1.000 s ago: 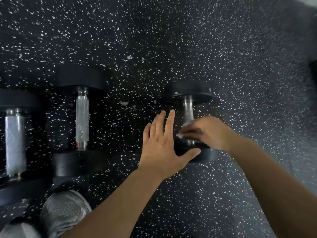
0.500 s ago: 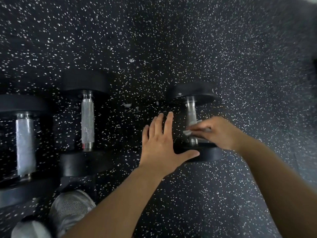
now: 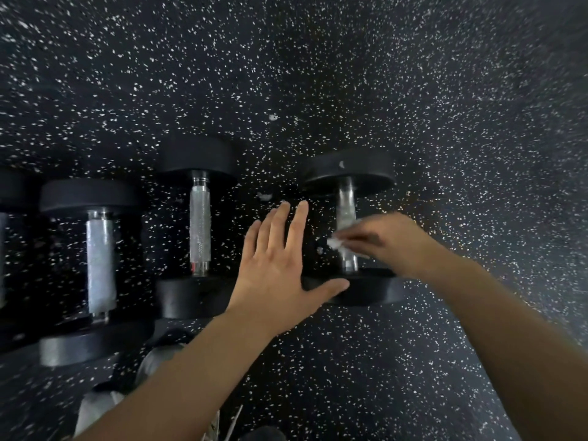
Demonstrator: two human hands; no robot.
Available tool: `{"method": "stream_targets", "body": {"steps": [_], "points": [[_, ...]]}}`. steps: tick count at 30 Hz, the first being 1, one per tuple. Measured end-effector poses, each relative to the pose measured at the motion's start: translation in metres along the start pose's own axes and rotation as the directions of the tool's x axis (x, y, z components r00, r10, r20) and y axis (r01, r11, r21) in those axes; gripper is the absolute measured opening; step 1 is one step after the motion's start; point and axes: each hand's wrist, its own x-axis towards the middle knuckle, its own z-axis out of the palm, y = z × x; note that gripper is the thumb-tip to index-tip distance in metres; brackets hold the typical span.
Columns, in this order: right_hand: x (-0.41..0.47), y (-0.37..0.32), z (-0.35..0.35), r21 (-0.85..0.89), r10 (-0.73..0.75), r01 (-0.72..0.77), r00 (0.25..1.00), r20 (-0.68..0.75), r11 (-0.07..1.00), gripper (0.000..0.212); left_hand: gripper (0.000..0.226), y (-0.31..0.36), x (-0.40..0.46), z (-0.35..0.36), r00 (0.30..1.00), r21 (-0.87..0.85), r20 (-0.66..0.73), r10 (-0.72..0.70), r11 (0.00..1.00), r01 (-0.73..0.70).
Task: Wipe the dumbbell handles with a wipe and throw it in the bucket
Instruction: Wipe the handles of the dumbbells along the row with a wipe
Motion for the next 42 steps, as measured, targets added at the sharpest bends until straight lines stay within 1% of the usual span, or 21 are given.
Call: {"method": "stream_targets", "body": {"steps": [2,3,4,6,8,9,10,11,13,16,18,20,22,24,27,29,30,31,36,38,42], "points": [[0.003,-0.008,0.001,-0.027,-0.028,0.032,0.988,0.152,0.999,0.032,0.121,0.006,0.003,0.0,1.0,-0.021,-0.002,-0.006,1.0,0.006],[0.004,-0.011,0.0,0.004,-0.033,0.033,0.983,0.18,0.999,0.03,0.121,0.009,0.005,0.0,1.0,-0.028,0.0,-0.008,1.0,0.008],[0.006,-0.014,-0.001,0.065,-0.034,0.024,0.987,0.157,0.998,0.034,0.121,0.01,0.005,0.001,1.0,-0.029,0.001,-0.009,1.0,0.009],[0.011,-0.018,-0.005,0.194,-0.013,0.02,0.999,-0.035,0.981,0.045,0.121,0.011,0.004,0.0,1.0,-0.019,0.004,-0.014,1.0,0.014],[0.018,-0.017,-0.007,0.165,0.013,0.03,0.967,-0.254,0.986,0.037,0.122,0.005,0.001,-0.003,1.0,-0.013,-0.006,-0.029,0.999,0.029],[0.021,-0.016,-0.006,0.123,0.009,0.03,0.953,-0.304,0.992,0.035,0.124,0.001,-0.001,-0.005,0.999,-0.014,-0.013,-0.042,0.999,0.041],[0.023,-0.016,-0.005,0.091,0.004,0.024,0.953,-0.303,0.996,0.035,0.125,-0.005,-0.004,-0.008,0.998,-0.014,-0.02,-0.056,0.998,0.056],[0.023,-0.016,-0.002,0.076,-0.007,0.029,0.964,-0.267,0.997,0.036,0.127,-0.011,-0.007,-0.01,0.997,-0.011,-0.024,-0.073,0.997,0.072],[0.023,-0.023,0.001,0.054,-0.036,0.043,0.992,-0.121,0.998,0.036,0.128,-0.022,-0.013,-0.015,0.995,-0.002,-0.029,-0.1,0.995,0.1],[0.023,-0.038,0.001,0.007,-0.077,0.077,0.993,0.087,0.997,0.029,0.129,-0.034,-0.019,-0.023,0.992,0.004,-0.045,-0.12,0.993,0.12],[0.024,-0.048,0.0,0.082,-0.085,0.081,0.995,0.05,0.993,0.029,0.13,-0.039,-0.022,-0.029,0.99,0.008,-0.044,-0.135,0.991,0.136],[0.027,-0.049,0.003,0.122,-0.062,0.079,0.989,-0.134,0.989,0.033,0.13,-0.044,-0.025,-0.035,0.989,0.027,-0.048,-0.137,0.99,0.139],[0.03,-0.05,0.008,0.072,-0.032,0.051,0.969,-0.246,0.996,0.035,0.13,-0.05,-0.028,-0.04,0.989,0.045,-0.055,-0.14,0.989,0.143],[0.029,-0.051,0.012,-0.014,-0.048,0.046,0.977,-0.207,0.999,0.036,0.131,-0.056,-0.031,-0.044,0.986,0.061,-0.052,-0.161,0.985,0.164],[0.026,-0.065,0.01,-0.088,-0.05,0.051,0.999,0.016,0.995,0.033,0.132,-0.067,-0.035,-0.049,0.98,0.081,-0.047,-0.193,0.977,0.196],[0.027,-0.077,0.009,-0.078,-0.062,0.071,0.991,0.118,0.994,0.03,0.132,-0.074,-0.037,-0.054,0.981,0.108,-0.051,-0.187,0.975,0.192],[0.028,-0.083,0.008,-0.053,-0.069,0.076,0.989,0.132,0.996,0.029,0.13,-0.076,-0.039,-0.058,0.983,0.13,-0.055,-0.176,0.975,0.181],[0.028,-0.088,0.007,-0.018,-0.068,0.071,0.991,0.117,0.997,0.029,0.127,-0.078,-0.04,-0.061,0.985,0.153,-0.063,-0.158,0.974,0.166],[0.022,-0.134,-0.011,0.292,-0.049,0.087,0.99,-0.135,0.952,0.029,0.115,-0.076,-0.055,-0.1,0.979,0.185,-0.17,-0.116,0.972,0.148],[0.016,-0.158,-0.024,0.338,-0.067,0.122,0.983,-0.171,0.933,0.029,0.114,-0.074,-0.063,-0.124,0.97,0.187,-0.21,-0.124,0.969,0.164],[-0.001,-0.205,-0.062,0.335,-0.119,0.198,0.963,-0.24,0.921,0.031,0.113,-0.064,-0.084,-0.178,0.943,0.21,-0.313,-0.11,0.961,0.182]]}}
